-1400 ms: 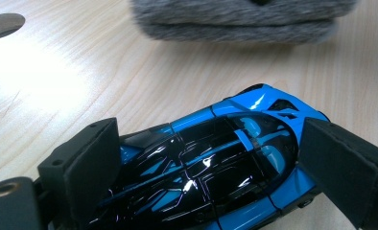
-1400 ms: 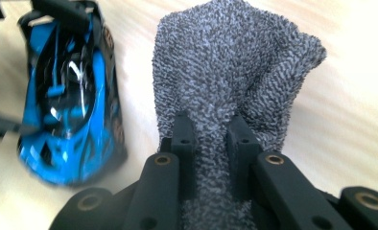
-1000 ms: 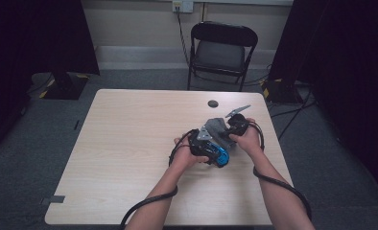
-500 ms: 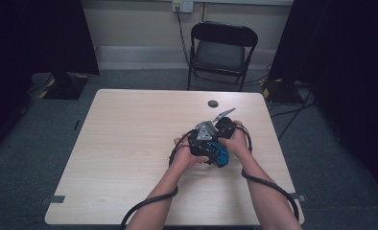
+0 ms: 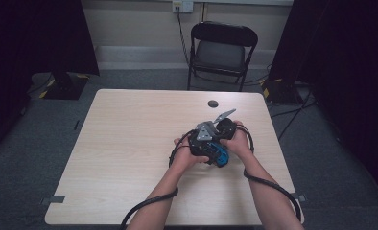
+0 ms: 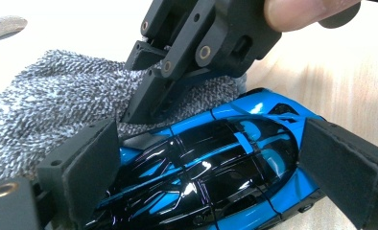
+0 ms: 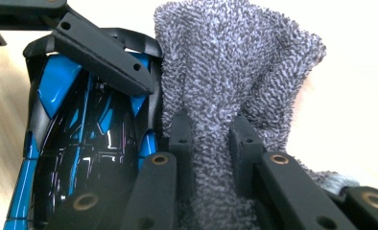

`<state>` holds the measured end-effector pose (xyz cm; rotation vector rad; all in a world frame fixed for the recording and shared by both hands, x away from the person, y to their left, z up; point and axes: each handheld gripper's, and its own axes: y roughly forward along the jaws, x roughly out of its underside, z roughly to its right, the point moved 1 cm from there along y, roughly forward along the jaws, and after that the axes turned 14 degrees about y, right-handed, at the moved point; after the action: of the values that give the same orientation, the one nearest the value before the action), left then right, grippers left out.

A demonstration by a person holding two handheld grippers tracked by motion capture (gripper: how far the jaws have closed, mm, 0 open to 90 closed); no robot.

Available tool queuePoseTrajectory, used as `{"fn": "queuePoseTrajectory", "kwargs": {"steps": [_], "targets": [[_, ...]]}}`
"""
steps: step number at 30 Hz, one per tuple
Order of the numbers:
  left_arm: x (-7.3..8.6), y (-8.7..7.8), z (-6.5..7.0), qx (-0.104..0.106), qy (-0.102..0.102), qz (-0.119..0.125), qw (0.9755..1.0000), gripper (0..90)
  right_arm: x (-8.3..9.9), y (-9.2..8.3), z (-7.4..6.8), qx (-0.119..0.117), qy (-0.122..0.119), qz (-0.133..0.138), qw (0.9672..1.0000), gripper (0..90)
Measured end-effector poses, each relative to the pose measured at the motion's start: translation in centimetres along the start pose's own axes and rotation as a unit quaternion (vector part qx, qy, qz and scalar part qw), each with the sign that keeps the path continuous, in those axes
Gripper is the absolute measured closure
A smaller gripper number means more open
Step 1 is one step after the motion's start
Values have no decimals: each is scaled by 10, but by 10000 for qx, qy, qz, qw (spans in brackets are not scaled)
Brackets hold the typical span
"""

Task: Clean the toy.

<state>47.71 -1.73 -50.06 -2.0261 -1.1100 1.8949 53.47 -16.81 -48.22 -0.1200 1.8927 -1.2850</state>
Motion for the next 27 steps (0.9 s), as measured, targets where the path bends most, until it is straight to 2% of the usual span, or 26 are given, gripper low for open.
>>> {"fn": "queuePoseTrajectory", "kwargs": {"steps": [10, 27], "targets": [[0, 0, 1, -21, 1, 12, 10000, 69, 5, -6, 4, -101, -88, -95, 9999, 761], [0, 1, 2, -24, -23, 13, 10000, 68, 17, -17, 10, -180, -55, -120, 9997, 760]]}}
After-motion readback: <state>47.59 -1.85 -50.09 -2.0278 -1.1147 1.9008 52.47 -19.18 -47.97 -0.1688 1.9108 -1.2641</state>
